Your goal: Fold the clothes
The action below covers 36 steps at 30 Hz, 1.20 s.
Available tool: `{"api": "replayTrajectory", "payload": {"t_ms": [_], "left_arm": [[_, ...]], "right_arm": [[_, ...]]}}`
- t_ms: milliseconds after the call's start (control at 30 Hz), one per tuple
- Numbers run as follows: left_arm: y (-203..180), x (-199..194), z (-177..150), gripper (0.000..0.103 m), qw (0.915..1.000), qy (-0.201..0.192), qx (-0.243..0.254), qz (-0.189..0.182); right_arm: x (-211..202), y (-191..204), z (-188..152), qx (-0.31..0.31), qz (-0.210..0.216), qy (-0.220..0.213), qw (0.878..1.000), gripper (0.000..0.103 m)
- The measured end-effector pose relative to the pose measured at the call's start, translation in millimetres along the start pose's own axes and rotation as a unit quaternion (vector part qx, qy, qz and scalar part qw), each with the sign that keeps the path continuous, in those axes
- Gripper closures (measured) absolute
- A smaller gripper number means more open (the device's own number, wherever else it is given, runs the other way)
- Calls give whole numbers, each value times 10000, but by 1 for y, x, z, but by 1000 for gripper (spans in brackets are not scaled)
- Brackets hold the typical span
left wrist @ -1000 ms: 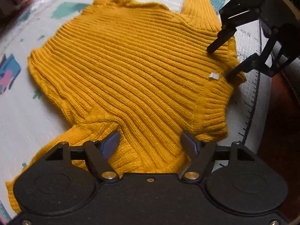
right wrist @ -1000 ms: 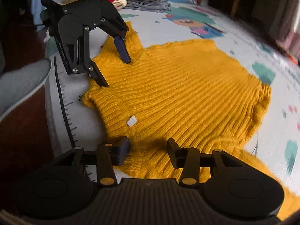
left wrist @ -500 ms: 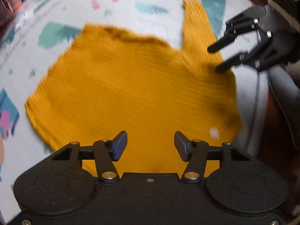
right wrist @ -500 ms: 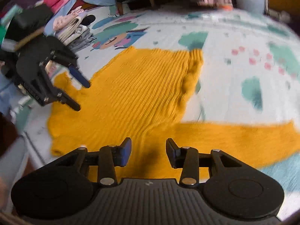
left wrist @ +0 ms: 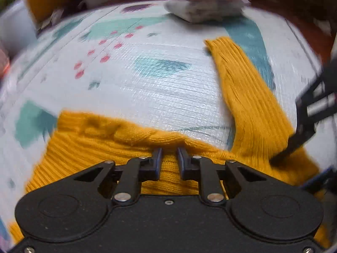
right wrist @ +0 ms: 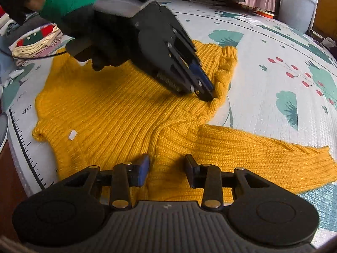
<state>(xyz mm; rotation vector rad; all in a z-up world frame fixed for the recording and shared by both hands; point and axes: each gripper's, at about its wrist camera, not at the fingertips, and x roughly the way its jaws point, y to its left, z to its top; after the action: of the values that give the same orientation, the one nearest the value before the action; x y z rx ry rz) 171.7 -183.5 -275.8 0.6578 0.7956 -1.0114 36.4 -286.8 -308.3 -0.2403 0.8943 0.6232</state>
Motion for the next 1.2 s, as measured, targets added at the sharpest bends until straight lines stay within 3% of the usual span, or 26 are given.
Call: {"api": "replayTrajectory", "payload": {"t_ms": [67, 100, 233, 433, 533, 600, 667, 800, 900, 967, 1033, 1100, 1133, 1200], "left_arm": [[8, -1, 10, 86, 9997, 186, -114, -84], [18, -7, 15, 86, 9997, 44, -253, -46], [67, -5, 30, 86, 9925, -324, -1050, 535], [88, 38, 32, 84, 9879, 27, -1317, 816], [90, 36, 48, 82, 9855, 377, -1438, 824], [99, 18, 55, 81, 9817, 291, -1705, 795], [108, -1, 59, 63, 9771, 332, -1985, 689], [105, -35, 54, 52, 9730, 798, -2132, 393], [89, -50, 36, 52, 9680, 938, -2319, 201], [83, -52, 23, 52, 9579, 954, -2706, -2], [80, -45, 12, 52, 9439, 1075, -3106, -319], [77, -42, 11, 52, 9451, 1098, -3067, -277], [78, -41, 13, 52, 9448, 1075, -3080, -293], [87, -37, 18, 52, 9386, 989, -3285, -369]], "right_arm": [[-1, 0, 0, -22, -6, 4, 10000, 64], [-3, -1, 1, -11, 5, 2, 10000, 65], [-11, 0, 2, 29, -71, -148, 9999, 65], [-9, 2, -9, -38, -76, -23, 10000, 65], [-9, 5, -7, 47, -152, 19, 9999, 65], [-15, 2, -7, 163, 28, -59, 9998, 65], [-24, -6, -8, 399, 100, -82, 9991, 65], [-47, -34, -19, 1381, 67, 52, 9904, 64], [-52, -56, -30, 2336, 269, 184, 9718, 64], [-49, -75, -42, 3364, 651, 234, 9392, 63], [-43, -91, -57, 4329, 1037, 176, 8953, 63], [-37, -98, -66, 4812, 1249, 155, 8675, 63], [-35, -99, -68, 4920, 1298, 154, 8607, 63], [-32, -95, -65, 4886, 1380, 191, 8613, 63]]}}
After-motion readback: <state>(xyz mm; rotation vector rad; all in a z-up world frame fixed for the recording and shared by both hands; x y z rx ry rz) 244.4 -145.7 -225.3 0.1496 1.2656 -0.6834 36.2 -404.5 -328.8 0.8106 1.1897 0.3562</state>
